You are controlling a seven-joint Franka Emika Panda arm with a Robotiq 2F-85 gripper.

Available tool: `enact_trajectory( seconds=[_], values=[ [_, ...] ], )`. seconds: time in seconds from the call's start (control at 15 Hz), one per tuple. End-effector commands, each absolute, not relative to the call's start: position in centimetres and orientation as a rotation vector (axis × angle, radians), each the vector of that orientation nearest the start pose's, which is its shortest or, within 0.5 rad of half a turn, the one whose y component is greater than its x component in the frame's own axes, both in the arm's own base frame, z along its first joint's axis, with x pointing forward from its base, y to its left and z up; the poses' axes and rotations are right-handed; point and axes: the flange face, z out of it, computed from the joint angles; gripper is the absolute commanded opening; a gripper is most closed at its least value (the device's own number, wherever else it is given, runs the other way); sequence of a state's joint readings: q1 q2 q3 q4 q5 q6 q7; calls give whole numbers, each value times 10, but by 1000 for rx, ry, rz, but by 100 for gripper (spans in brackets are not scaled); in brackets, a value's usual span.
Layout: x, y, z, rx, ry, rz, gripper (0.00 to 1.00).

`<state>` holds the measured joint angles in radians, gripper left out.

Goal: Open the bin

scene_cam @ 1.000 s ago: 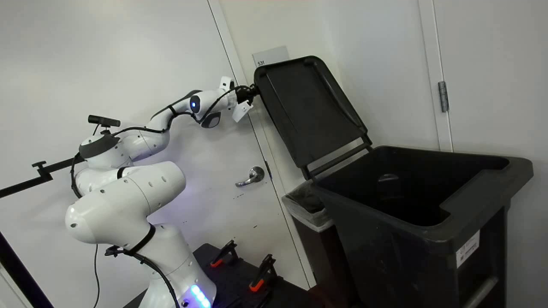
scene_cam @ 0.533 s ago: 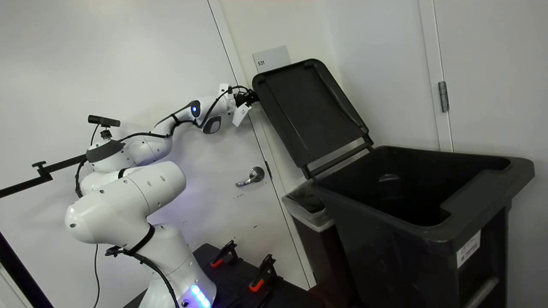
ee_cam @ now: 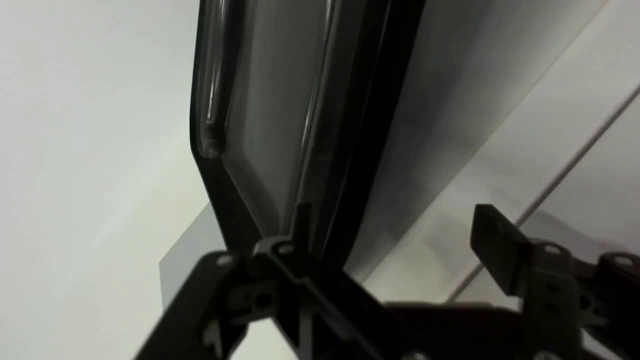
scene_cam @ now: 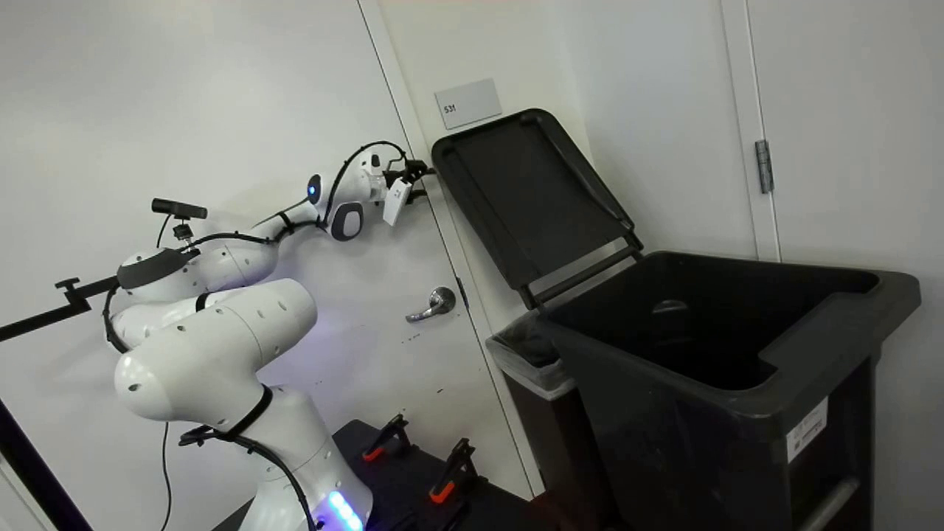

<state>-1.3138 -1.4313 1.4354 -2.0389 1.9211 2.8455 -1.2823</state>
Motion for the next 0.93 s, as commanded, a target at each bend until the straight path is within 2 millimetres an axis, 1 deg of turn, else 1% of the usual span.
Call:
enact_trajectory(
  seconds=[0.0,0.2,0.33,0.47,0.67,0.87],
  values=[
    [472,244,493,2059,720,1485,100],
    [450,221,512,2117,750,1454,100],
    [443,198,523,2204,757,1465,100],
    [438,172,530,2303,755,1474,100],
    [439,126,532,2462,722,1512,100],
    [438,86,533,2594,681,1551,100]
  ],
)
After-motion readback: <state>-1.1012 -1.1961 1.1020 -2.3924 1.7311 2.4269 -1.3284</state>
